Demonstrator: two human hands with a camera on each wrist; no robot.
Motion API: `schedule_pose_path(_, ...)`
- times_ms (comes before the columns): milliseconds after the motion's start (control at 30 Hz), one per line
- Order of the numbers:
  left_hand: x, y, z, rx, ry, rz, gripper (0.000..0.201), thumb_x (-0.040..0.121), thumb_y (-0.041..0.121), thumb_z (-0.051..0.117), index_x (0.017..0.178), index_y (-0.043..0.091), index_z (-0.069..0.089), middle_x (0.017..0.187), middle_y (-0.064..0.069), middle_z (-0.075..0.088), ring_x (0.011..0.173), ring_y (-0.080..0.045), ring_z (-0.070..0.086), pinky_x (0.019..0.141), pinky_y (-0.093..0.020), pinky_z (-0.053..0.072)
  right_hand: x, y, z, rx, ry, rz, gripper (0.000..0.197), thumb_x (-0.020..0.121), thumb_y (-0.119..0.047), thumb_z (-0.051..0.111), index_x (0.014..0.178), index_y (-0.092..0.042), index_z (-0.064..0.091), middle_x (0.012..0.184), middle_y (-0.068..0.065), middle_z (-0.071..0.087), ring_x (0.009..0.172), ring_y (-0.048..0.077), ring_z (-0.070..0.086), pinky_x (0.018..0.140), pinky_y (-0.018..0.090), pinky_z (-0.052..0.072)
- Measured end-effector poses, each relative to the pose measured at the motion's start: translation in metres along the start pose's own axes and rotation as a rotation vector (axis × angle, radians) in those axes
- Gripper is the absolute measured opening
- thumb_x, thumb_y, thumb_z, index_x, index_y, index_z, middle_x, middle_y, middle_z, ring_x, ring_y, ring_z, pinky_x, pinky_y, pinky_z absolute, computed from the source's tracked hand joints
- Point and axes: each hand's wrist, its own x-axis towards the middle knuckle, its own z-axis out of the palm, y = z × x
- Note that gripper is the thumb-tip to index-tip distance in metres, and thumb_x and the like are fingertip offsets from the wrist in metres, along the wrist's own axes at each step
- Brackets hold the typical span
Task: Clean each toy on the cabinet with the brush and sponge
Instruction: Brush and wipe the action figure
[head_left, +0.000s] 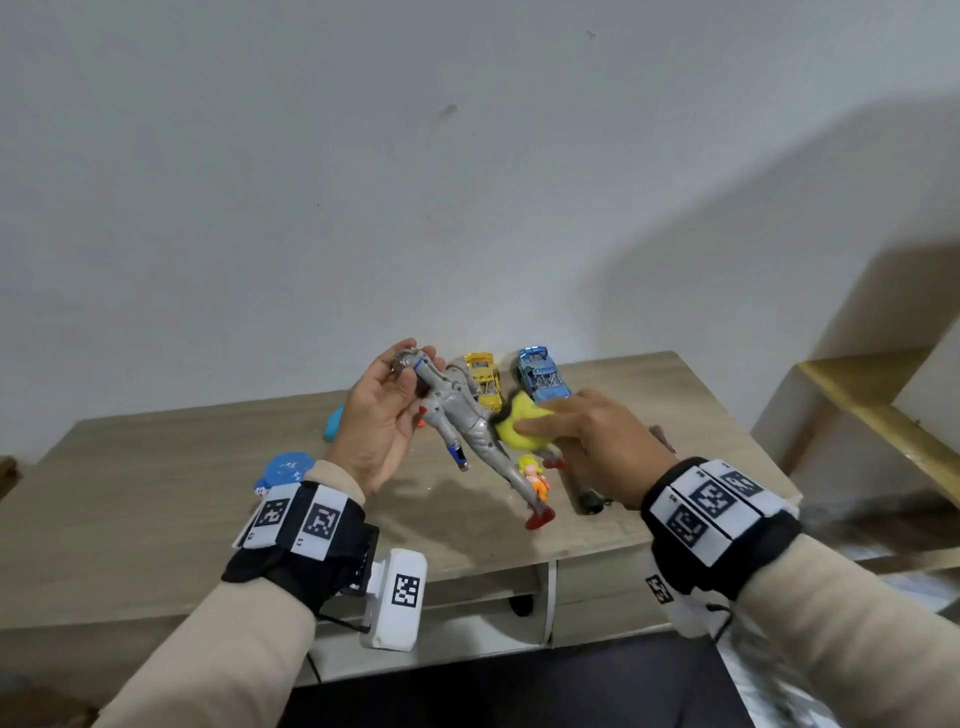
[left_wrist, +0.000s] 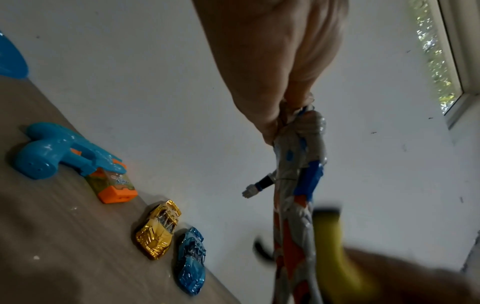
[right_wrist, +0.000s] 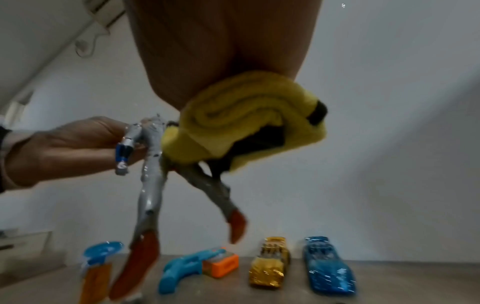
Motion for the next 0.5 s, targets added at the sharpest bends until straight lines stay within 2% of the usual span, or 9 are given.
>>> schedule_pose_path(67,0.001,0.003,-0.004,0.052,0.05,0.025,0.022,0.086,0.01,0.052,0.107,0.015,0.056,0.1,0.002,0.071,0.096,-0.01,0.068,0.076,-0.02,0.055,-0.016,0.017,0.002,-0.161,-0.218,0.107,0.044,0.083,-0.001,0.05,0.111,-0.032,0.067,0.108,0.001,0.068,0.082,0.019,0.047,0.069,0.028,0.039)
schedule_pose_path(100,0.001,0.003,-0.005,0.084,0.071,0.031,0.019,0.091,0.005,0.049,0.106,0.014,0.056,0.103,0.0,0.069,0.098,-0.011,0.067,0.076,-0.021,0.056,-0.023,0.023,0.0,-0.179,-0.228,0.171,0.046,0.084,-0.001,0.05,0.112,-0.034,0.065,0.111,-0.001,0.067,0.082,0.018,0.044,0.07,0.027,0.037)
schedule_pose_path(133,0.0,0.003,-0.005,0.114,0.094,0.034,0.019,0.093,0.002,0.047,0.106,0.014,0.055,0.104,-0.002,0.067,0.099,-0.012,0.066,0.077,-0.022,0.056,-0.026,0.028,-0.002,-0.155,-0.159,0.221,0.046,0.084,0.0,0.05,0.111,-0.034,0.066,0.111,-0.001,0.067,0.081,0.019,0.044,0.07,0.028,0.037)
schedule_pose_path(200,0.0,0.0,0.001,0.167,0.147,0.044,0.02,0.093,-0.001,0.049,0.106,0.013,0.054,0.101,-0.002,0.067,0.092,-0.01,0.067,0.077,-0.023,0.057,-0.026,0.026,-0.006,-0.011,0.092,0.263,0.042,0.083,0.001,0.055,0.11,-0.029,0.067,0.107,0.003,0.069,0.083,0.025,0.053,0.071,0.029,0.04)
schedule_pose_path(233,0.0,-0.002,0.005,0.2,0.173,0.056,0.02,0.092,-0.002,0.052,0.105,0.013,0.054,0.096,0.0,0.069,0.085,-0.008,0.068,0.075,-0.022,0.057,-0.022,0.02,-0.008,0.084,0.204,0.268,0.041,0.083,0.002,0.057,0.11,-0.027,0.067,0.107,0.003,0.07,0.088,0.027,0.059,0.075,0.026,0.041)
schedule_pose_path(300,-0.001,-0.01,0.015,0.253,0.206,0.086,0.022,0.089,-0.003,0.058,0.1,0.015,0.054,0.083,0.004,0.072,0.073,-0.004,0.068,0.068,-0.021,0.056,-0.013,0.001,-0.009,0.238,0.35,0.262,0.04,0.083,0.001,0.059,0.114,-0.024,0.065,0.112,0.003,0.069,0.1,0.02,0.062,0.084,0.014,0.039)
schedule_pose_path(367,-0.002,-0.019,0.026,0.322,0.235,0.115,0.024,0.085,-0.002,0.064,0.095,0.017,0.055,0.08,0.001,0.071,0.067,-0.004,0.067,0.06,-0.019,0.053,-0.005,-0.018,-0.006,0.313,0.396,0.263,0.041,0.084,-0.001,0.059,0.118,-0.024,0.063,0.115,0.001,0.067,0.101,0.011,0.06,0.086,0.004,0.035)
schedule_pose_path(433,-0.004,-0.027,0.035,0.371,0.264,0.135,0.025,0.082,0.002,0.069,0.092,0.02,0.057,0.084,-0.003,0.07,0.068,-0.007,0.067,0.062,-0.022,0.052,0.0,-0.031,-0.001,0.35,0.379,0.292,0.041,0.086,-0.007,0.06,0.121,-0.027,0.06,0.115,-0.001,0.066,0.099,0.003,0.055,0.083,-0.003,0.032)
schedule_pose_path(500,-0.007,-0.032,0.042,0.386,0.285,0.14,0.025,0.08,0.005,0.072,0.091,0.023,0.058,0.087,-0.005,0.072,0.076,-0.015,0.068,0.071,-0.03,0.054,0.001,-0.036,0.004,0.352,0.338,0.335,0.042,0.086,-0.019,0.063,0.126,-0.032,0.055,0.115,-0.002,0.066,0.1,0.007,0.057,0.083,0.005,0.036)
